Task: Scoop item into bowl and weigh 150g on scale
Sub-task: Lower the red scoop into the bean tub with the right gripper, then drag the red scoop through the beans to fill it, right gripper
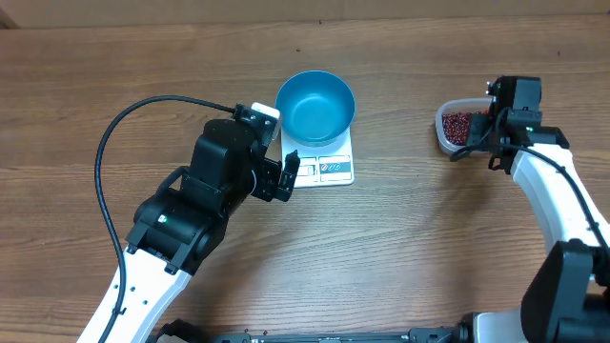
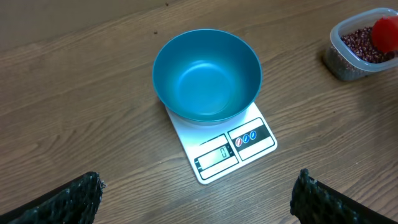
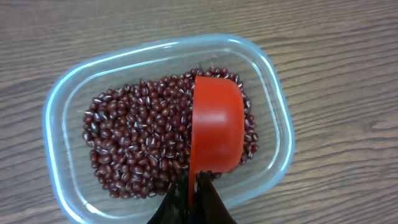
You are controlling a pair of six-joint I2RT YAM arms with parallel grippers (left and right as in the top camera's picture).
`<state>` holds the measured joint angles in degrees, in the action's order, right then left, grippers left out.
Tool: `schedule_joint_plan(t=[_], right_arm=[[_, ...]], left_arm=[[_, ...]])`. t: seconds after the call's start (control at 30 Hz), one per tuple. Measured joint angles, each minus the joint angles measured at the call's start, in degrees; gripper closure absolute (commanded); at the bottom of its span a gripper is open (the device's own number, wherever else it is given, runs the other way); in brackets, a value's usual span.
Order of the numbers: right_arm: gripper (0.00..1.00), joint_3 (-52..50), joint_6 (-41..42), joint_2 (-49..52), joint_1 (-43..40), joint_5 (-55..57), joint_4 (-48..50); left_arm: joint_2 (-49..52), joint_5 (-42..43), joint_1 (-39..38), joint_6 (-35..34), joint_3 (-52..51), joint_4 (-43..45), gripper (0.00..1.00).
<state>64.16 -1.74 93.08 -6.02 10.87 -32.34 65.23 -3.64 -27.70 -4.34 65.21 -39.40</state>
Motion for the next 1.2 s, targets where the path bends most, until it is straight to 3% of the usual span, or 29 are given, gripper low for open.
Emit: schedule_joint_plan(t=[1.2], right_arm=[[0.96, 0.0, -1.01, 2.01, -0.13, -9.07, -2.89]], left_arm=[[0.02, 0.0, 0.0, 0.0, 0.0, -0.02, 0.0]])
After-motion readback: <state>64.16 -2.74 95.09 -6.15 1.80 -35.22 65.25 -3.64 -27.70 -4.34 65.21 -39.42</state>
